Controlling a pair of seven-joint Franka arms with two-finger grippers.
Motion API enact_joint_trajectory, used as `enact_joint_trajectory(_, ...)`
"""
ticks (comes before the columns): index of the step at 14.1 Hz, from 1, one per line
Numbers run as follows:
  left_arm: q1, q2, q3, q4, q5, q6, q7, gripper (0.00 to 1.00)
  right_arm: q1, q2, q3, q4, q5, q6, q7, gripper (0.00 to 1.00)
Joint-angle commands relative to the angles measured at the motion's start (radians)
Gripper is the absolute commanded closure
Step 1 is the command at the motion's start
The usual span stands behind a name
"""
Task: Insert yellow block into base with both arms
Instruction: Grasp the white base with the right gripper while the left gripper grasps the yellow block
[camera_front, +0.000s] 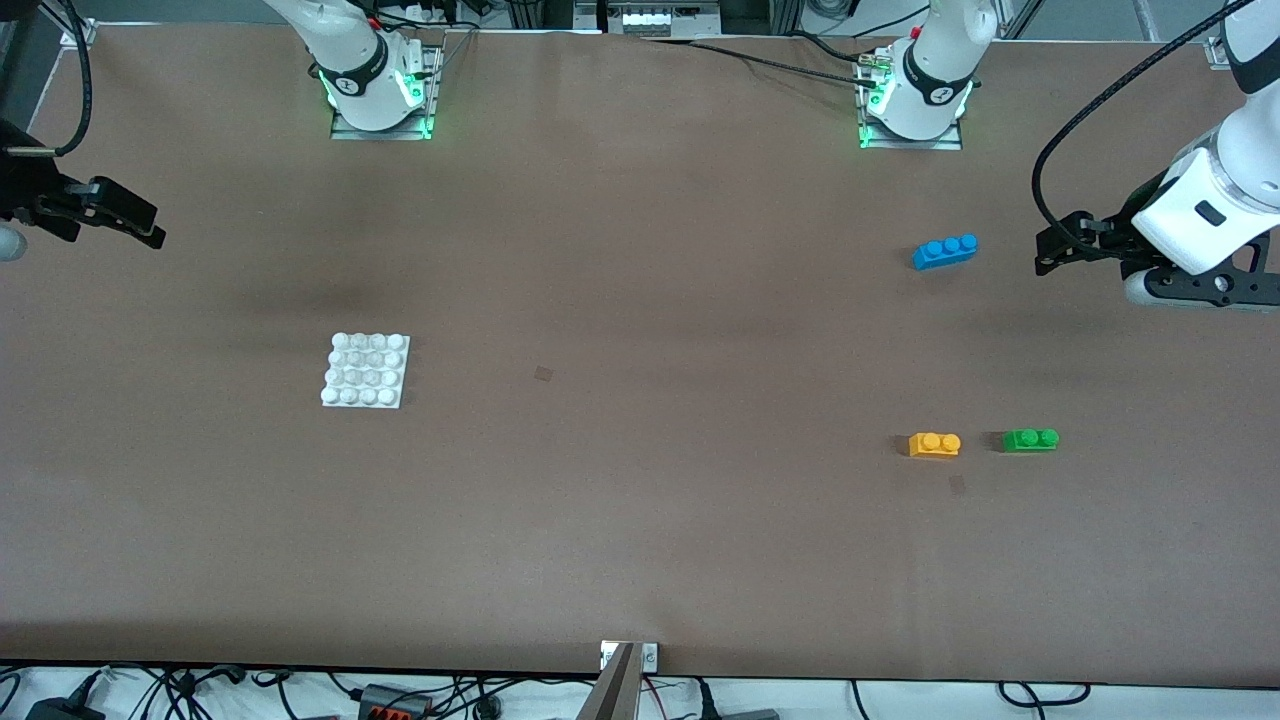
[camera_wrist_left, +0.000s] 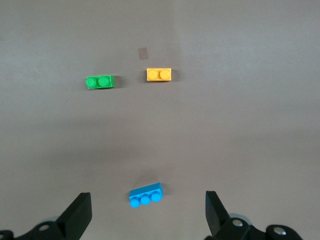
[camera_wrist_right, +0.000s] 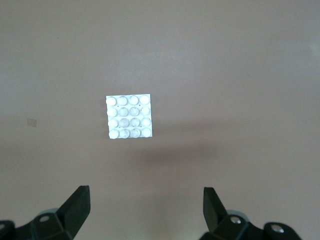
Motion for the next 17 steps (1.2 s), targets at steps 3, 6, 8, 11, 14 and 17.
enact_joint_trajectory(3, -0.006, 0.023, 0.016, 0.016, -0.021, 0.000, 0.017, 0.00, -0.014, -0.002, 0.016, -0.017, -0.011, -0.073, 0.006, 0.00)
enact_joint_trajectory(6, -0.004, 0.068, 0.016, 0.028, -0.019, 0.003, 0.019, 0.00, -0.017, 0.009, 0.016, -0.017, -0.014, -0.068, 0.003, 0.00)
enact_joint_trajectory(8, -0.003, 0.104, 0.016, 0.031, -0.021, 0.029, 0.019, 0.00, -0.020, 0.028, 0.016, -0.004, -0.005, -0.061, 0.005, 0.00)
enact_joint_trajectory(11, -0.004, 0.198, 0.014, 0.031, -0.021, 0.110, 0.017, 0.00, -0.019, 0.097, 0.016, 0.007, -0.011, -0.072, -0.012, 0.00)
enact_joint_trajectory(14, -0.032, 0.311, 0.014, 0.031, -0.023, 0.240, 0.007, 0.00, -0.014, 0.197, 0.016, -0.005, -0.011, -0.034, -0.006, 0.00)
enact_joint_trajectory(17, -0.030, 0.429, 0.016, 0.030, -0.023, 0.420, 0.019, 0.00, -0.016, 0.265, 0.016, -0.132, 0.007, 0.203, 0.009, 0.00)
